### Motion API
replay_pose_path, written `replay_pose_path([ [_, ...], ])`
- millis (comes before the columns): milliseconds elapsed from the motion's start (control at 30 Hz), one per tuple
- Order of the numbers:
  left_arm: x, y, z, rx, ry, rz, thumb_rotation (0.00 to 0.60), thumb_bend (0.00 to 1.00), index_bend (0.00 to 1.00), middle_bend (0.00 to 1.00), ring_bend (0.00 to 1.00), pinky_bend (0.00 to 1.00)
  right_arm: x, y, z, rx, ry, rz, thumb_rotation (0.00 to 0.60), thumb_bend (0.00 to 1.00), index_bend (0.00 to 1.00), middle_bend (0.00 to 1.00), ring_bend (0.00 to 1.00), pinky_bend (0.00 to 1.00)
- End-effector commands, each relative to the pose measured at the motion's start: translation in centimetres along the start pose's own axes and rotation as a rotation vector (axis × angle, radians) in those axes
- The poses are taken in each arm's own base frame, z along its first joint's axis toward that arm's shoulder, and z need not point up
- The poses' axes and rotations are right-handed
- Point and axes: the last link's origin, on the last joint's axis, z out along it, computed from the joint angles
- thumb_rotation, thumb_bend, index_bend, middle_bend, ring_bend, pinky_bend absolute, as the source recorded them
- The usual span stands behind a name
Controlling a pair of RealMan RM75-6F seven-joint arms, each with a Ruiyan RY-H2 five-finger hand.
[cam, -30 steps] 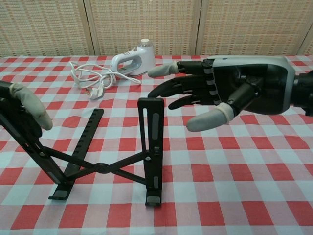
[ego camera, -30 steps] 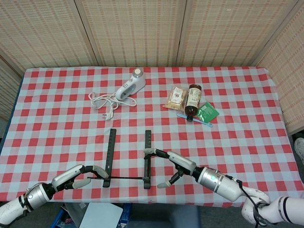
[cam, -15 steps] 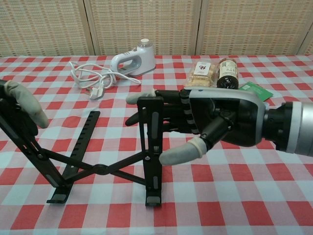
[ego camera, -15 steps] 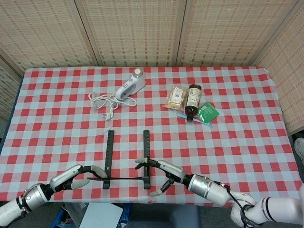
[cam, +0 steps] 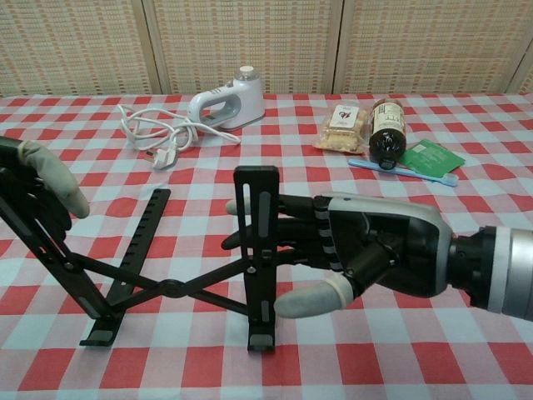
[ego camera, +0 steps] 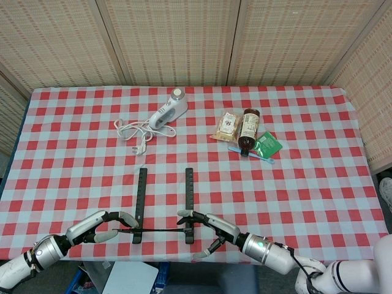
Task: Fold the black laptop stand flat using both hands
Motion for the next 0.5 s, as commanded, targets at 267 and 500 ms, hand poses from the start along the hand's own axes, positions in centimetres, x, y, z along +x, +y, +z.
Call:
replay_pose_path([
  [267, 0.1, -0.3, 0.0, -0.001, 0.015, 0.0, 0.199, 0.19, 0.32, 0.31, 0.3, 0.27, -1.0, 0.5, -0.2, -0.029, 0.009, 0.085, 0.6, 0.0, 0.09, 0.18, 0.05, 0.08],
  [500, 0.3, -0.3, -0.1, -0.002, 0.023, 0.002, 0.2, 0.19, 0.32, 0.31, 0.29, 0.27, -1.7, 0.7, -0.6, -0.039, 0.008, 0.167, 0.6, 0.0, 0.09, 0.18, 0.05, 0.08],
])
